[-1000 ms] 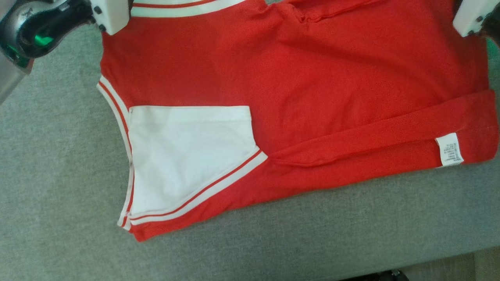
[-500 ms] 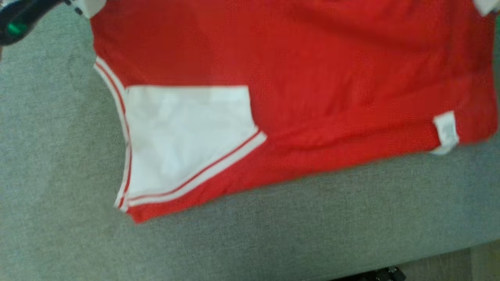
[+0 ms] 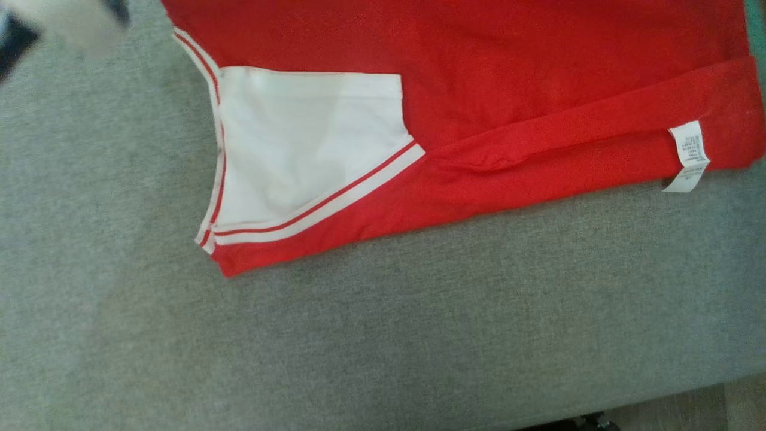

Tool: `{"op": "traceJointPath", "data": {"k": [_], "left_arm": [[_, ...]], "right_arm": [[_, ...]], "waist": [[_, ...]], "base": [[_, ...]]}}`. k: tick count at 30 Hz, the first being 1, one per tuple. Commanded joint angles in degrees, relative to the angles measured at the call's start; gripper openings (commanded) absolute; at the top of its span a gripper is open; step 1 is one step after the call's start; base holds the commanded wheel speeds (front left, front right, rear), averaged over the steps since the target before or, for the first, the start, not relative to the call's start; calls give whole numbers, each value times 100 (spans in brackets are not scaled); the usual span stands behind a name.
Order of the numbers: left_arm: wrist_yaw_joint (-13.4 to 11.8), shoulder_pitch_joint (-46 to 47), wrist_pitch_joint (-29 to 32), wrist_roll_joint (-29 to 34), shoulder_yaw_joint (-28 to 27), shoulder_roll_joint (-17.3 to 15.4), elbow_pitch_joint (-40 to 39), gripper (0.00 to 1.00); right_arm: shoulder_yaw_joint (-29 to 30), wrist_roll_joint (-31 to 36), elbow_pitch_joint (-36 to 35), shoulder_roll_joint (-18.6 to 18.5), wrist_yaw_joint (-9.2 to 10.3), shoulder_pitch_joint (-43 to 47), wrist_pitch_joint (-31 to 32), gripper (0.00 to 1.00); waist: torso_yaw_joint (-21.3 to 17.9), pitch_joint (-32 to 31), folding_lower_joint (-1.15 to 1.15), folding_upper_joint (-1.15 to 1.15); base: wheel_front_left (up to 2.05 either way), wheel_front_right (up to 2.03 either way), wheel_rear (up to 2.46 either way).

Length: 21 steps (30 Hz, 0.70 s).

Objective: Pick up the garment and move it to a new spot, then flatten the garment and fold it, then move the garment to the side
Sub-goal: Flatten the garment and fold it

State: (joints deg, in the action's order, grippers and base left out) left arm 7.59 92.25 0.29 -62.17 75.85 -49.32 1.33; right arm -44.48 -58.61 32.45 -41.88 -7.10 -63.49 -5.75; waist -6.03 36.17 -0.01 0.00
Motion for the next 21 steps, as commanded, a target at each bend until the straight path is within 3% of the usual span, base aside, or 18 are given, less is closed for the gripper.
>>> {"op": "traceJointPath", "data": {"k": [1,10,21], "left_arm": [[-10,-131,-128,110,-264,-361,-310,0],[-10,-1529,-672,493,-252,-889,-1291,0],[-174,-3244,-912,1220,-250,-899,-1725,0]], "right_arm": [[41,-81,-119,-271,-39,361,-121,0],[132,-184,-416,-510,-39,1321,-451,0],[400,-155,-622,-624,-39,2424,-415,0]], "waist": [[59,-77,1,0],[138,-376,1,0],[187,-639,1,0]], "base": [[0,0,0],[0,0,0],[0,0,0]]}}
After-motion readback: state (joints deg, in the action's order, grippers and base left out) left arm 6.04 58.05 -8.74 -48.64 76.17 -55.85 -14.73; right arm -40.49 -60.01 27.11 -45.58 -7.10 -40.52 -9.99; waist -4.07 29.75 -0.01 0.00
